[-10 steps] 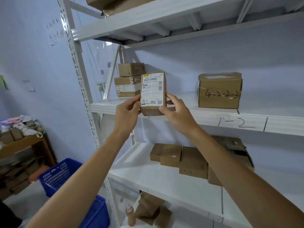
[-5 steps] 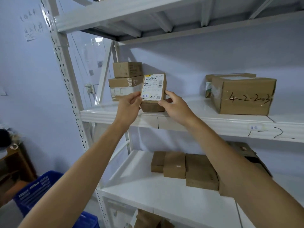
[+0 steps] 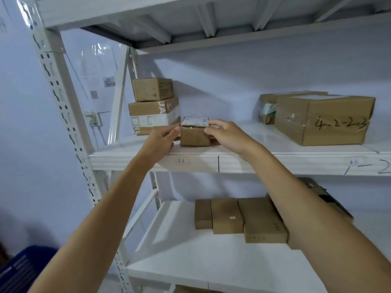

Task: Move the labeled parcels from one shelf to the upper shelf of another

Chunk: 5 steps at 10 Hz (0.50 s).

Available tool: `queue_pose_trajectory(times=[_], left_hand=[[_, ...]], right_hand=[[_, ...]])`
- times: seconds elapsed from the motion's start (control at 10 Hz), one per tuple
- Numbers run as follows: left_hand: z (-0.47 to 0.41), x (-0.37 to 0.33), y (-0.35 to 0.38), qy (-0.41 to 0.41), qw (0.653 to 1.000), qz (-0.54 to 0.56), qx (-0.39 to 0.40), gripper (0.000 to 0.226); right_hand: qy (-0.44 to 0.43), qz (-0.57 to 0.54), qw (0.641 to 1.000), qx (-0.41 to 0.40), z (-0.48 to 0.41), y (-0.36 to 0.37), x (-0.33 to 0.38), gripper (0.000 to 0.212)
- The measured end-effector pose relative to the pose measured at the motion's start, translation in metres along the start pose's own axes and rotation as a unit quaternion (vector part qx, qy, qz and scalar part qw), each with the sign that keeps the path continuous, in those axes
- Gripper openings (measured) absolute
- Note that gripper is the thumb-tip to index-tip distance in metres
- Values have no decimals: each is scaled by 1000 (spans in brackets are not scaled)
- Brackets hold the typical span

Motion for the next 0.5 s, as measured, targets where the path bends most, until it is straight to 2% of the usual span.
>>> queue_pose_trajectory(times=[0.1, 0.2, 0.4, 0.5], left_hand=[[-3, 1, -1, 21, 999, -13, 20, 33], [-2, 3, -3, 32, 999, -24, 25, 34], [-5, 9, -7, 29, 999, 2, 25, 38], [-5, 11, -10, 24, 999, 21, 13, 39]], right_hand=[[6, 0, 1000, -3, -4, 4, -2, 69], [11, 25, 999, -16, -3, 3, -1, 51], [14, 72, 997, -30, 4, 2, -1, 60], [10, 91, 994, -67, 6, -4, 1, 60]])
Point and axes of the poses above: each hand's wrist, its own z-axis away from the middle knuckle, its own y-axis out of the palm, x = y × z, the point moved 9 cm from there along -z, towards the middle knuckle, and after that the axes turned 11 degrees about z, right-handed, at the moved point
